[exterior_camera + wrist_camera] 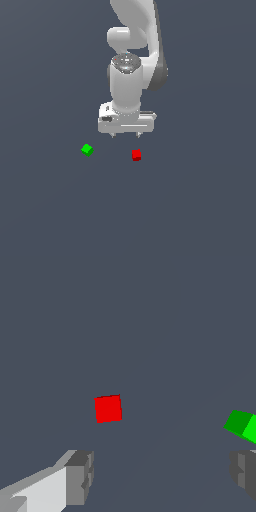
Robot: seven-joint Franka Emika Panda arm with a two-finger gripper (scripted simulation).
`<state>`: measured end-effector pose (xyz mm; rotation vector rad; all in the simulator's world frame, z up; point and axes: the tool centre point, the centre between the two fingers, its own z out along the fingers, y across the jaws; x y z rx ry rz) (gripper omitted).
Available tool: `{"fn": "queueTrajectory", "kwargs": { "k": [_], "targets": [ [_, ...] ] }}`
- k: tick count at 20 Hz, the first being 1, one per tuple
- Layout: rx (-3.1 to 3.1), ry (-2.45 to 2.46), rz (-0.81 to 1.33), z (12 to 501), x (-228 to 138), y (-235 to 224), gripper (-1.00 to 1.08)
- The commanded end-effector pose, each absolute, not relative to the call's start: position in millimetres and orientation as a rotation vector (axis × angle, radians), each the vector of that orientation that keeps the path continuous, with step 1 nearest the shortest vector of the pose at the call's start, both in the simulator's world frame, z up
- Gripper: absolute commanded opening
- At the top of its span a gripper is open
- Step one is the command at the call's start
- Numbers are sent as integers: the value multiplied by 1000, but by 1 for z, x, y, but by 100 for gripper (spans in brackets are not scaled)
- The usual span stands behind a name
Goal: Stack the red cube on top of the green cube.
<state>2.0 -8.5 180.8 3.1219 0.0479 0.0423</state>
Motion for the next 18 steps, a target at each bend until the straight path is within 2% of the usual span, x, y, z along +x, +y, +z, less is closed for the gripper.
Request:
{"fn": "queueTrajectory", "kwargs": {
  "k": [1, 8, 18],
  "targets": [
    [3122, 48, 42, 181, 2, -8, 100],
    [3125, 75, 36, 163, 3, -1, 100],
    [3134, 182, 10, 94, 7, 30, 100]
  ]
}}
